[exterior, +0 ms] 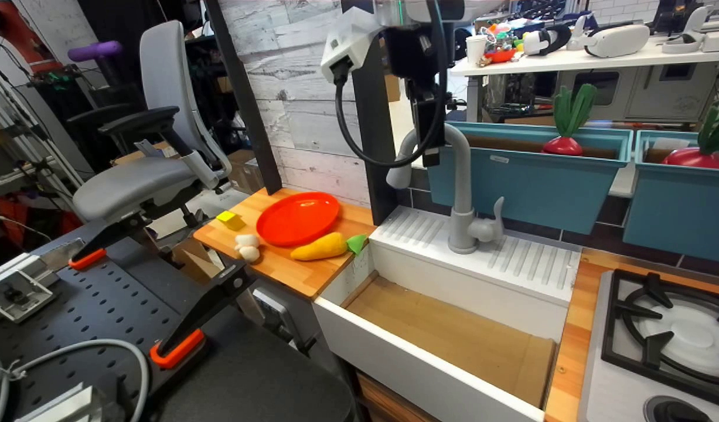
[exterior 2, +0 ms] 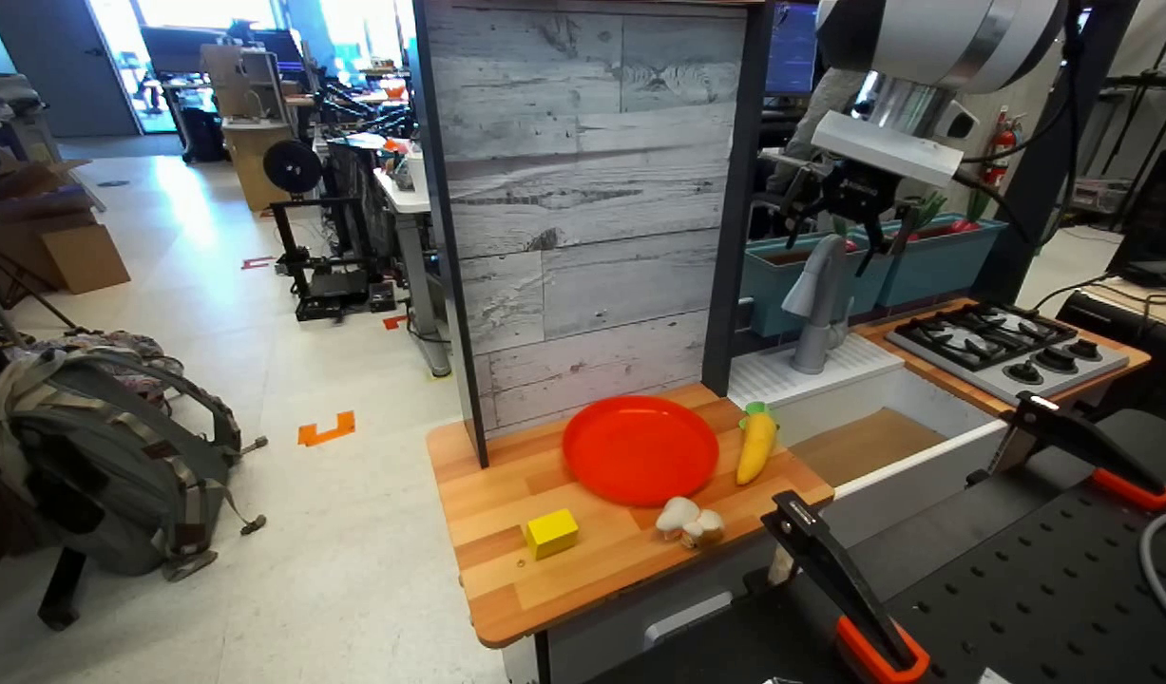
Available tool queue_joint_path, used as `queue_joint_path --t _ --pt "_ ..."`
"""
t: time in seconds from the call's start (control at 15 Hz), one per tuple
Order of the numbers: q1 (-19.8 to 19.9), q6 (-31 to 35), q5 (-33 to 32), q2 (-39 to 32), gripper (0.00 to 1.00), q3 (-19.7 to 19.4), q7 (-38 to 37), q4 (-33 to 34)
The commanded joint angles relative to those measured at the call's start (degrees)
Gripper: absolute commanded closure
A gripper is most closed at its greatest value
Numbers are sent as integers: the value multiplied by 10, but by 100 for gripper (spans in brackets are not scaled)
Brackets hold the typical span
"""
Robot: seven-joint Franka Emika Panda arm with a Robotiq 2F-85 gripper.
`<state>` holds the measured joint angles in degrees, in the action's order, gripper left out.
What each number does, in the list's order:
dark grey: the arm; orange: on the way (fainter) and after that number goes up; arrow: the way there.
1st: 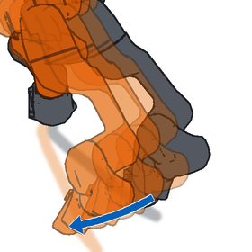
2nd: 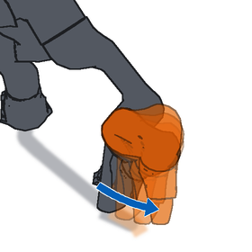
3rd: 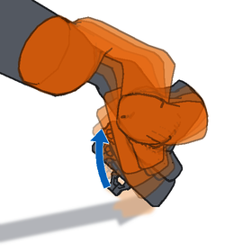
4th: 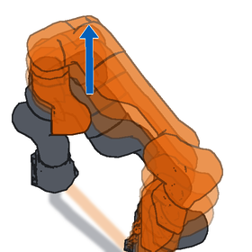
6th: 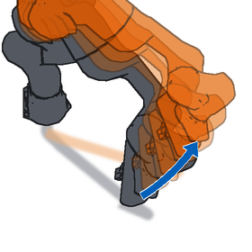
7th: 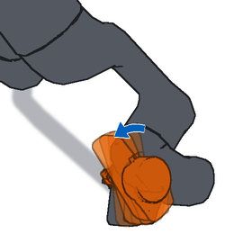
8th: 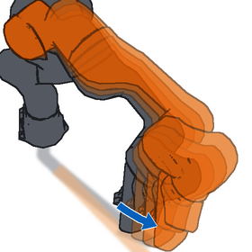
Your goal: Move the tap nozzle to the right
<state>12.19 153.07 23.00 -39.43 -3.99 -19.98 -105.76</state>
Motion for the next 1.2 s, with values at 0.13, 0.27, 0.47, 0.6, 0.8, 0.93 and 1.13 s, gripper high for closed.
queue_joint_path --t 0.13,0.27,0.47,0.6,0.8,0.93,1.13 --pt "20 5 76 2 0 50 14 -11" --pt "20 13 89 4 1 56 19 -19" --pt "21 25 102 8 30 61 28 -27" --pt "21 26 105 8 47 57 27 -26" --pt "20 27 104 7 70 50 22 -26" --pt "12 29 96 8 52 38 11 -30" --pt "8 35 92 10 33 30 4 -33"
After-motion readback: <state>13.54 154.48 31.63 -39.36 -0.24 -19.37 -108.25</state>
